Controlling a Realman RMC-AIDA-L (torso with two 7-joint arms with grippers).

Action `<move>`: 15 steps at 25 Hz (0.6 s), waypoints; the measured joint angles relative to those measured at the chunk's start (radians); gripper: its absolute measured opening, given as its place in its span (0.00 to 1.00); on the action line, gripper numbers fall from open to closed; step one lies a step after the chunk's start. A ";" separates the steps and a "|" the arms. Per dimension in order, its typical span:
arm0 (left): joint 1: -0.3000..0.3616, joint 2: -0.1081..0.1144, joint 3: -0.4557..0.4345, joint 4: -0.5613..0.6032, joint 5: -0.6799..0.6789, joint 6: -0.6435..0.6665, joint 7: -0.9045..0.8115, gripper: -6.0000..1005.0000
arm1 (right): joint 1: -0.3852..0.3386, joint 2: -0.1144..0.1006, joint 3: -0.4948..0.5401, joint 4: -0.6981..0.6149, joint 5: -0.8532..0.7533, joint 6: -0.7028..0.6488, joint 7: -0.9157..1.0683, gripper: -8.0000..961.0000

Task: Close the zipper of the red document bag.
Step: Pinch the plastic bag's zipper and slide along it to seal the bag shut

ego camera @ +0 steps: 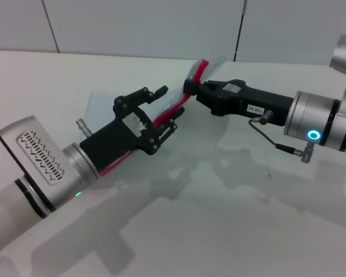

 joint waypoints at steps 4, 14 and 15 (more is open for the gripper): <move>0.000 0.000 0.002 0.000 0.000 0.000 0.000 0.50 | -0.001 0.000 0.000 0.000 0.000 -0.003 0.000 0.07; 0.003 -0.002 -0.001 -0.018 0.000 0.000 0.062 0.28 | -0.002 0.000 0.000 0.000 0.000 -0.003 0.000 0.08; 0.003 -0.002 0.000 -0.020 0.000 0.000 0.066 0.26 | -0.002 0.000 0.000 0.000 0.000 -0.003 0.000 0.09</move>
